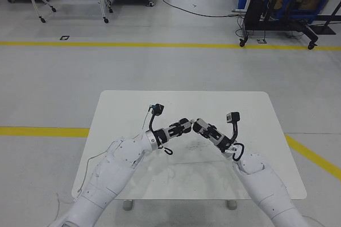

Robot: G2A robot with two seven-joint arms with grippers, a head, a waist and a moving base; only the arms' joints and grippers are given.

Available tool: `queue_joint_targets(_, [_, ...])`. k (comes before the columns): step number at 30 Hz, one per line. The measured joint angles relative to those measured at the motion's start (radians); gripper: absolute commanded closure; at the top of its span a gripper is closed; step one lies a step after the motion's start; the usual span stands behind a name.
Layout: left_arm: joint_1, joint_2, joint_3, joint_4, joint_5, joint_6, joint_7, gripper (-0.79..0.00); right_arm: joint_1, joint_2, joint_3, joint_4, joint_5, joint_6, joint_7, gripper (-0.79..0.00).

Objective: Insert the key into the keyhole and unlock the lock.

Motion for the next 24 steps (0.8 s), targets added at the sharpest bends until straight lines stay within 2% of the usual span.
queue_joint_targets(4, [0.009, 0.002, -0.005, -0.017, -0.023, 0.009, -0.033, 0.0, 0.0, 0.0, 0.0, -0.004, -0.007, 0.006, -0.001, -0.785])
queue_joint_targets(8, [0.006, 0.009, -0.032, -0.015, -0.119, 0.003, -0.139, 0.0, 0.032, 0.019, 0.039, -0.005, -0.138, 0.05, 0.066, -0.785])
queue_joint_targets(12, [-0.017, 0.023, -0.045, -0.024, -0.083, 0.035, -0.257, 0.0, 0.04, 0.046, 0.108, -0.025, -0.211, -0.027, 0.174, -0.785])
queue_joint_targets(15, [-0.024, 0.03, -0.038, -0.052, -0.034, 0.028, -0.329, 0.0, 0.032, 0.065, 0.147, -0.056, -0.251, -0.054, 0.27, -0.662])
queue_joint_targets(16, [-0.026, 0.032, -0.035, -0.058, -0.025, 0.02, -0.353, 0.0, 0.032, 0.07, 0.152, -0.065, -0.255, -0.053, 0.303, -0.57])
queue_joint_targets(19, [-0.031, 0.035, -0.019, -0.071, -0.012, -0.014, -0.419, 0.0, 0.035, 0.082, 0.152, -0.082, -0.223, -0.04, 0.423, -0.391])
queue_joint_targets(24, [-0.042, 0.036, 0.005, -0.065, 0.006, -0.034, -0.452, 0.0, 0.054, 0.091, 0.13, -0.062, -0.122, -0.02, 0.564, -0.326])
